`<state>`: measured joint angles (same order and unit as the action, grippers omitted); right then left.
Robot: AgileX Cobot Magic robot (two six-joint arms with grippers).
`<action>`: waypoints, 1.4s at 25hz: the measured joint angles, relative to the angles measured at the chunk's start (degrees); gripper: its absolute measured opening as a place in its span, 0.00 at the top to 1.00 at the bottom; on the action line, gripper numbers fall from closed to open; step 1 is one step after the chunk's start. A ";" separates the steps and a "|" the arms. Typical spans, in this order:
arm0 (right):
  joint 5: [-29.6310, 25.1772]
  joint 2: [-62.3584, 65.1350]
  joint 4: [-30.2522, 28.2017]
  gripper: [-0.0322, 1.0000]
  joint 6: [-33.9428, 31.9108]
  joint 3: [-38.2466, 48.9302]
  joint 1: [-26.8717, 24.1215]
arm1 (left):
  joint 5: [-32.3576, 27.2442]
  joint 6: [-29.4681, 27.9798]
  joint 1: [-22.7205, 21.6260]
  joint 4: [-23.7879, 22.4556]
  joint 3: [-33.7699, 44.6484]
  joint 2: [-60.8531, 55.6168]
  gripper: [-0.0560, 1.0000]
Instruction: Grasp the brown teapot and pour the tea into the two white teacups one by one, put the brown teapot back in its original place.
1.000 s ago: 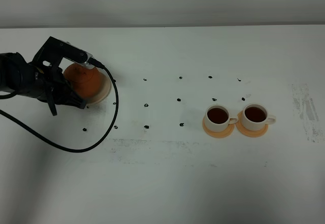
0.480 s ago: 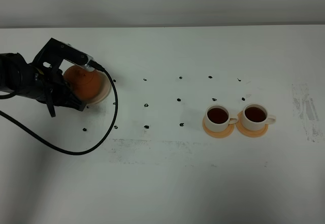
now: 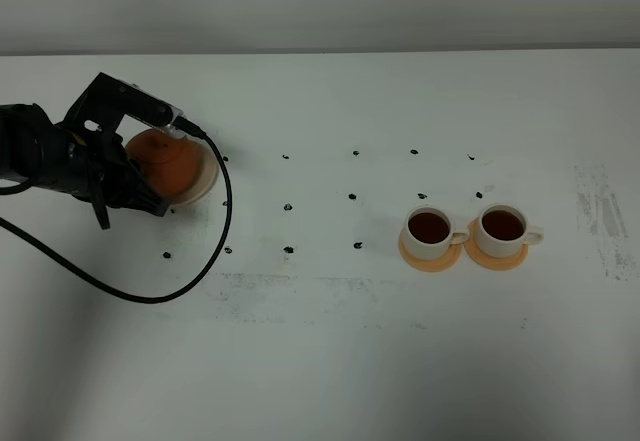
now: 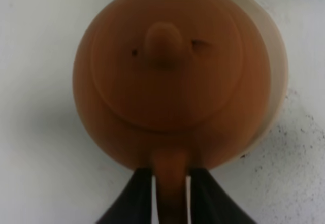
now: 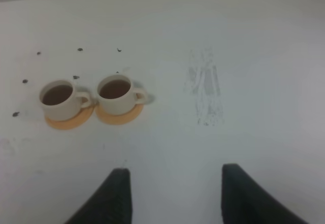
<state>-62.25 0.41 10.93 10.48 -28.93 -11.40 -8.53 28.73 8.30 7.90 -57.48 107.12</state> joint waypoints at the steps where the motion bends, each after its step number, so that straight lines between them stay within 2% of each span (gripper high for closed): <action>1: 0.00 0.00 0.00 0.56 0.00 0.00 0.00 | 0.00 -0.31 0.00 0.00 0.00 0.00 0.69; 6: 0.00 0.00 0.00 0.56 0.00 0.00 0.00 | 0.18 -0.60 0.00 0.00 0.00 0.00 0.61; 10: 0.00 0.00 0.00 0.56 0.00 0.00 0.00 | 0.07 -0.66 0.21 -0.47 0.00 -0.61 0.60; 14: 0.00 0.00 0.00 0.56 0.00 0.00 0.00 | -2.92 -0.75 0.76 -0.92 0.00 -5.06 0.60; 20: 0.00 0.00 0.00 0.56 0.00 0.00 0.00 | -9.51 -0.75 0.83 -1.13 0.51 -16.43 0.60; 26: 0.00 0.00 0.00 0.56 0.00 0.00 0.00 | -6.60 -0.75 -1.11 -0.22 8.05 -30.48 0.58; 35: 0.00 0.00 0.00 0.56 0.00 0.00 0.00 | -8.74 -0.75 -6.33 1.35 14.72 -48.37 0.53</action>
<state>-62.25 0.41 10.93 10.48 -28.93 -11.40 -17.28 27.98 1.97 9.25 -42.75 58.75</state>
